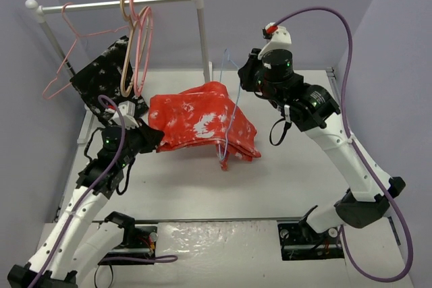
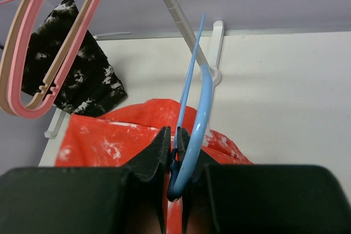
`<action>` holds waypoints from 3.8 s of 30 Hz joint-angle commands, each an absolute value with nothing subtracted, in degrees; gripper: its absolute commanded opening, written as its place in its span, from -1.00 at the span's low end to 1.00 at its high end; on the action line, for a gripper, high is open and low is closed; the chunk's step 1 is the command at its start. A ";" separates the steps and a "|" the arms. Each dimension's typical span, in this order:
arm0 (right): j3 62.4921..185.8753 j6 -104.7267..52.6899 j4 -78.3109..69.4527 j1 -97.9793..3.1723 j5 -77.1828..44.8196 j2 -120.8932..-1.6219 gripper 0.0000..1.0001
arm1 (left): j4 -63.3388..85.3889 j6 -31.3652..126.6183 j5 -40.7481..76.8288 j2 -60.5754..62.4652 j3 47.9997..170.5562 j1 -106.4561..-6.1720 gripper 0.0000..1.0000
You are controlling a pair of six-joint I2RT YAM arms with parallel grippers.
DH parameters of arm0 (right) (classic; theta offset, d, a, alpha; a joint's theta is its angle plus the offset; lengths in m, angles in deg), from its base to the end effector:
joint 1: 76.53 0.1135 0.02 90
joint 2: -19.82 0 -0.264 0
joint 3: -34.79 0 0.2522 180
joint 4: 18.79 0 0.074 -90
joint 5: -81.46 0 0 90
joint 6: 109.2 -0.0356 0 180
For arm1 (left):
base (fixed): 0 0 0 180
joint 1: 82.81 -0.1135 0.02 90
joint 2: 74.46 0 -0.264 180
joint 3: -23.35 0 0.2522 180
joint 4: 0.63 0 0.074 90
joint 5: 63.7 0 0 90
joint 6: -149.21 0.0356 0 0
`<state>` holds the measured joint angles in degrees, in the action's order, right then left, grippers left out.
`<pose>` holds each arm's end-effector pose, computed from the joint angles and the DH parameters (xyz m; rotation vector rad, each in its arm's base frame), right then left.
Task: Place the trousers on the hanger
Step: Place trousers on hanger, then hang the hanger with trousers onto the clothesline
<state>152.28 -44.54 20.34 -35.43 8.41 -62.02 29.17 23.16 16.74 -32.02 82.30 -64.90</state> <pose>0.2294 0.1863 0.5153 0.0030 1.6685 0.6459 0.1629 -0.0589 0.3382 -0.1728 1.8685 -0.8117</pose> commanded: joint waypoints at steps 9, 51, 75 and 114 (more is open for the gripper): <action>169.44 -39.42 18.97 -36.80 4.34 -67.72 -1.00 | -1.45 16.71 10.09 -12.63 72.49 -63.43 -0.90; 164.35 -41.66 16.33 -32.42 12.73 -71.06 -1.00 | 18.59 33.55 35.19 -13.46 92.51 -44.82 0.69; 168.52 -48.04 15.18 -29.07 14.74 -81.74 -1.00 | 14.16 34.30 20.64 -9.84 103.11 -40.27 0.47; 160.58 -45.36 12.03 -29.68 5.17 -64.66 0.98 | 18.85 33.03 30.39 -13.36 116.83 -41.61 -1.00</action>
